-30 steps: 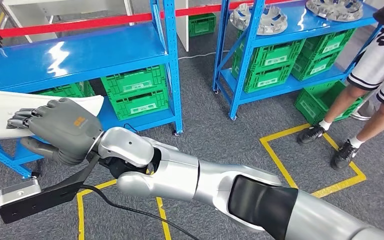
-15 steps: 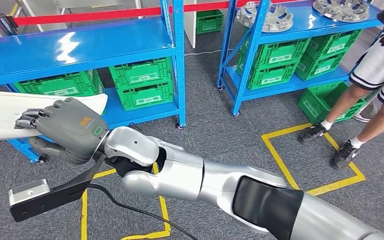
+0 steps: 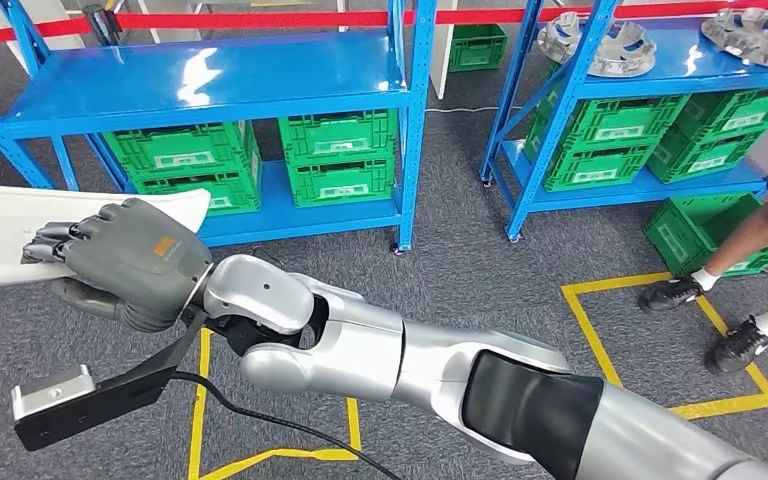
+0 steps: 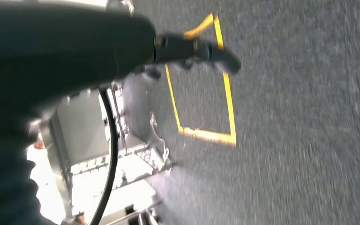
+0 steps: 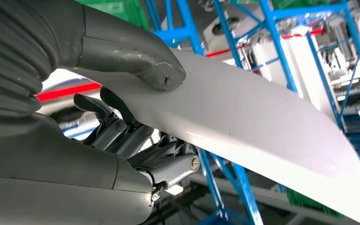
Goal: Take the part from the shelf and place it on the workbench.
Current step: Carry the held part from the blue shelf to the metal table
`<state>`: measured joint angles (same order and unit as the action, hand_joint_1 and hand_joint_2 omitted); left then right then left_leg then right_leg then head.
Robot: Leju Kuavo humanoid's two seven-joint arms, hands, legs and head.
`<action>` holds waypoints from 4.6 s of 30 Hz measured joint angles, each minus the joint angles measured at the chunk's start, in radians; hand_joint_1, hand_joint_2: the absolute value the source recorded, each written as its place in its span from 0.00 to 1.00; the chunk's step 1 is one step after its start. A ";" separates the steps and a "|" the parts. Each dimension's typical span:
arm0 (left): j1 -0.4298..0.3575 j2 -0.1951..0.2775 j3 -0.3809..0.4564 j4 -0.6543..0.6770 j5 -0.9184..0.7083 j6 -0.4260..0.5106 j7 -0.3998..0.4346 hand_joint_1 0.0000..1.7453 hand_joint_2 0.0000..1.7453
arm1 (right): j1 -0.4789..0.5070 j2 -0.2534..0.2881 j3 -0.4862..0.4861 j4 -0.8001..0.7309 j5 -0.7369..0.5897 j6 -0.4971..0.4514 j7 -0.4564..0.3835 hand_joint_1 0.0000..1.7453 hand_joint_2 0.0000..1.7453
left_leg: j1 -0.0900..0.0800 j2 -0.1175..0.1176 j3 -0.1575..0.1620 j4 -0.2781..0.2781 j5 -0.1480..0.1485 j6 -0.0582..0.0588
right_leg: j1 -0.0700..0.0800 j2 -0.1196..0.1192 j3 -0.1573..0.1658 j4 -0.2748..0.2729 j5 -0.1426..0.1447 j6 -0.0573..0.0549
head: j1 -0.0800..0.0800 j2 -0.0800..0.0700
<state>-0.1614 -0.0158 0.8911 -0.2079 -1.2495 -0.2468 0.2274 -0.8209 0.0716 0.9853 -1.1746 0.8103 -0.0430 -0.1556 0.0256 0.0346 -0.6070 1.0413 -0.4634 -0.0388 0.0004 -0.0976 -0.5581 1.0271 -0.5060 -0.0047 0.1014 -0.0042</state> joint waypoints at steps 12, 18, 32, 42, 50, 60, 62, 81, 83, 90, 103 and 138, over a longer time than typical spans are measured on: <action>-0.003 -0.006 0.000 0.000 -0.008 0.000 0.003 0.00 1.00 | 0.035 -0.013 0.002 -0.016 0.029 -0.008 0.019 1.00 1.00 | -0.020 -0.131 -0.028 -0.001 0.030 0.035 | 0.025 0.172 -0.019 0.033 -0.001 -0.058 | 0.006 0.000; 0.001 -0.006 0.000 0.001 -0.008 0.000 -0.005 0.00 1.00 | 0.040 -0.011 0.001 -0.045 0.054 0.001 0.035 1.00 1.00 | -0.020 -0.108 -0.068 0.047 0.007 0.005 | 0.016 0.121 0.005 -0.033 0.029 -0.062 | 0.005 0.000; 0.003 0.003 0.000 0.000 -0.009 0.000 -0.009 0.00 1.00 | 0.063 -0.009 -0.001 -0.085 0.071 0.041 0.053 1.00 1.00 | -0.003 -0.012 -0.002 -0.009 0.008 0.011 | 0.005 -0.004 -0.010 0.022 -0.014 -0.007 | 0.001 0.000; 0.001 0.002 0.000 0.000 -0.009 0.000 -0.009 0.00 1.00 | 0.082 -0.010 -0.007 -0.088 0.082 0.053 0.042 1.00 1.00 | -0.002 -0.137 -0.020 -0.009 0.029 0.012 | -0.004 0.156 -0.022 0.055 -0.013 -0.013 | 0.006 0.000; 0.005 0.001 0.000 0.001 -0.011 0.000 -0.012 0.00 1.00 | 0.084 0.004 -0.009 -0.088 0.084 0.054 0.041 1.00 1.00 | -0.004 -0.067 -0.103 0.127 -0.041 -0.024 | 0.002 0.094 -0.006 -0.009 0.019 -0.051 | -0.001 0.000; 0.005 0.003 0.000 0.000 -0.015 0.000 -0.015 0.00 1.00 | 0.094 0.005 -0.012 -0.086 0.096 0.055 0.037 1.00 1.00 | -0.018 0.024 0.011 -0.012 0.000 0.003 | 0.019 -0.032 -0.014 0.007 0.008 -0.035 | -0.001 0.000; 0.008 0.003 0.000 0.000 -0.015 0.000 -0.014 0.00 1.00 | 0.093 0.006 -0.013 -0.086 0.098 0.055 0.036 1.00 1.00 | -0.015 0.001 0.008 -0.015 0.006 0.015 | 0.015 -0.017 -0.016 0.017 0.000 -0.023 | -0.001 0.000; 0.013 0.001 0.000 0.001 -0.007 0.000 -0.012 0.00 1.00 | 0.104 0.014 -0.018 -0.082 0.108 0.065 0.025 1.00 1.00 | -0.006 -0.054 -0.104 0.144 -0.053 -0.021 | 0.006 0.085 -0.016 -0.004 0.027 -0.055 | -0.007 0.000; 0.013 0.001 0.000 0.001 -0.007 0.000 -0.012 0.00 1.00 | 0.106 0.012 -0.018 -0.080 0.109 0.068 0.022 1.00 1.00 | -0.006 -0.047 -0.138 0.237 -0.092 -0.025 | 0.009 0.055 -0.022 -0.002 0.027 -0.057 | -0.007 0.000; 0.016 0.002 0.000 0.000 -0.004 0.000 -0.020 0.00 1.00 | 0.100 0.014 -0.020 -0.079 0.108 0.071 0.017 1.00 1.00 | -0.018 0.037 0.019 -0.008 -0.006 -0.003 | 0.021 -0.031 -0.027 0.013 0.018 -0.039 | -0.004 0.000; 0.019 0.003 0.001 0.000 -0.004 0.000 -0.018 0.00 1.00 | 0.089 0.012 -0.023 -0.073 0.100 0.075 0.009 1.00 1.00 | -0.005 -0.138 -0.007 -0.011 0.024 0.015 | -0.004 0.148 -0.048 0.071 0.005 -0.012 | 0.001 0.000; 0.023 0.000 0.002 0.000 0.003 0.000 -0.015 0.00 1.00 | 0.082 0.023 -0.022 -0.053 0.089 0.073 -0.006 1.00 1.00 | 0.002 -0.180 -0.026 -0.019 0.043 -0.006 | 0.006 0.170 -0.026 0.007 0.026 -0.022 | 0.002 0.000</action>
<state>-0.1383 -0.0162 0.8934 -0.2077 -1.2463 -0.2468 0.2127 -0.7387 0.0948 0.9632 -1.2280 0.8991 0.0296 -0.1620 0.0273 -0.1451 -0.6328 1.0221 -0.4208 -0.0447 0.0068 0.0720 -0.5839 1.0340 -0.4803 -0.0268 0.1037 -0.0042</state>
